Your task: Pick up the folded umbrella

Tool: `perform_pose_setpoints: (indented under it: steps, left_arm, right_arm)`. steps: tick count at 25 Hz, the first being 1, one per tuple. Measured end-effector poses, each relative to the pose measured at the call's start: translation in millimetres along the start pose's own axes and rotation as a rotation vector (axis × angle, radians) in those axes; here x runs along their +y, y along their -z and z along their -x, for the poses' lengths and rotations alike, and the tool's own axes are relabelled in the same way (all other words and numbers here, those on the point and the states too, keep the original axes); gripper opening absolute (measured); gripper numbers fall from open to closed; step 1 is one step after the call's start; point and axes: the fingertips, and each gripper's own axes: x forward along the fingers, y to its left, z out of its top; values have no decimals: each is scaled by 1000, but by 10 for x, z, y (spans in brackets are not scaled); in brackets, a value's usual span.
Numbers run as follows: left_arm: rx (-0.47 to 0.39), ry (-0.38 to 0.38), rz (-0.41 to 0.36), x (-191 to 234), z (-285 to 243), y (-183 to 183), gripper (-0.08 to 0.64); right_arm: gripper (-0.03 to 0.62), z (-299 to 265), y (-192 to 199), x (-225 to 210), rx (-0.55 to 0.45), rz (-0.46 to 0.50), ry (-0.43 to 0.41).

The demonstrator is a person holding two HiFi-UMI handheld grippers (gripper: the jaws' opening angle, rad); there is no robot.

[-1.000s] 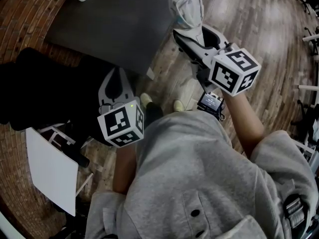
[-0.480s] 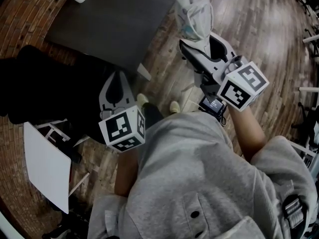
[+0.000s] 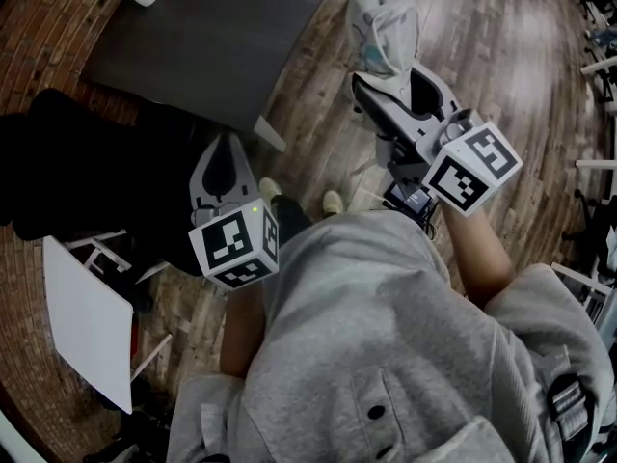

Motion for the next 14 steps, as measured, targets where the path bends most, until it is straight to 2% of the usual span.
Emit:
perform_pose_setpoints:
  steps: [14]
  left_arm:
    - [3, -29, -2, 95, 18, 39, 14]
  right_arm:
    - [265, -87, 31, 42, -7, -8, -28]
